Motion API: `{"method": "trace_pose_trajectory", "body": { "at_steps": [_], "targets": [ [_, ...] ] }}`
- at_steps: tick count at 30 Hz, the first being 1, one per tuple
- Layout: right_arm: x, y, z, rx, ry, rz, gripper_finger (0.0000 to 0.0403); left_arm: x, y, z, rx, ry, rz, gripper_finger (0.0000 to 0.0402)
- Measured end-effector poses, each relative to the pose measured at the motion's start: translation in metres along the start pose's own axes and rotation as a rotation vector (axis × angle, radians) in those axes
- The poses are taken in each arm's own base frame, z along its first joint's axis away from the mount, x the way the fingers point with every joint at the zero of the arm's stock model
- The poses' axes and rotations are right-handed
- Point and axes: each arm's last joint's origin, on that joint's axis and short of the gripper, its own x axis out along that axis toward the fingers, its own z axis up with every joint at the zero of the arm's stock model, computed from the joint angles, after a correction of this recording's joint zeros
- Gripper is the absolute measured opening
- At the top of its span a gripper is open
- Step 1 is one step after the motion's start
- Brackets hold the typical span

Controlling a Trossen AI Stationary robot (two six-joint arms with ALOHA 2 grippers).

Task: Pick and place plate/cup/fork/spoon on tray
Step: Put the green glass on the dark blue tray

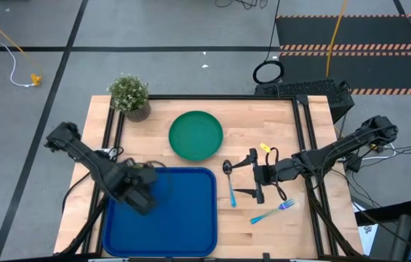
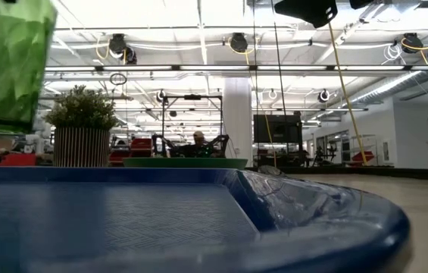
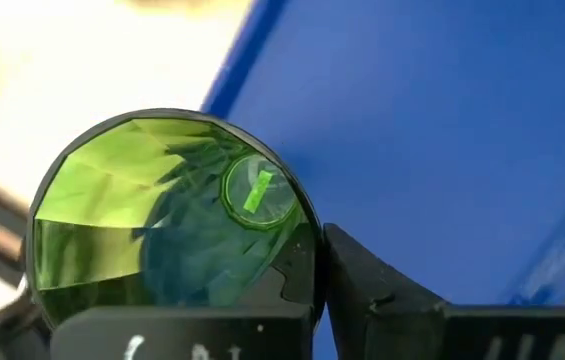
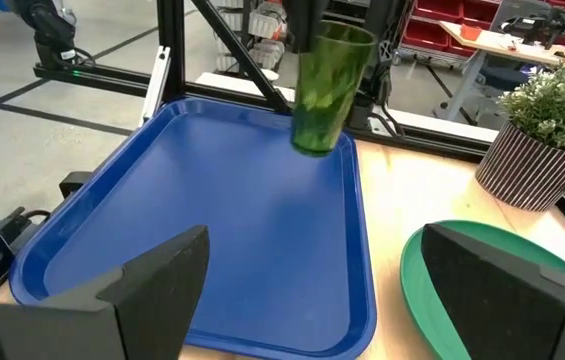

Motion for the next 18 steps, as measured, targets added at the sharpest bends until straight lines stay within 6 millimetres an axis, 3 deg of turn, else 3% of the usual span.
{"method": "trace_pose_trajectory", "body": {
  "at_steps": [7,18],
  "targets": [
    [0.000,0.000,0.000,0.001,-0.001,0.000,0.0357,0.019,0.036,-0.029,-0.199,0.033,0.053,0.0008],
    [0.000,0.000,0.000,-0.007,-0.001,0.001,0.0357,0.048,0.045,-0.043,-0.333,0.120,0.154,0.0008]
  ]
}}
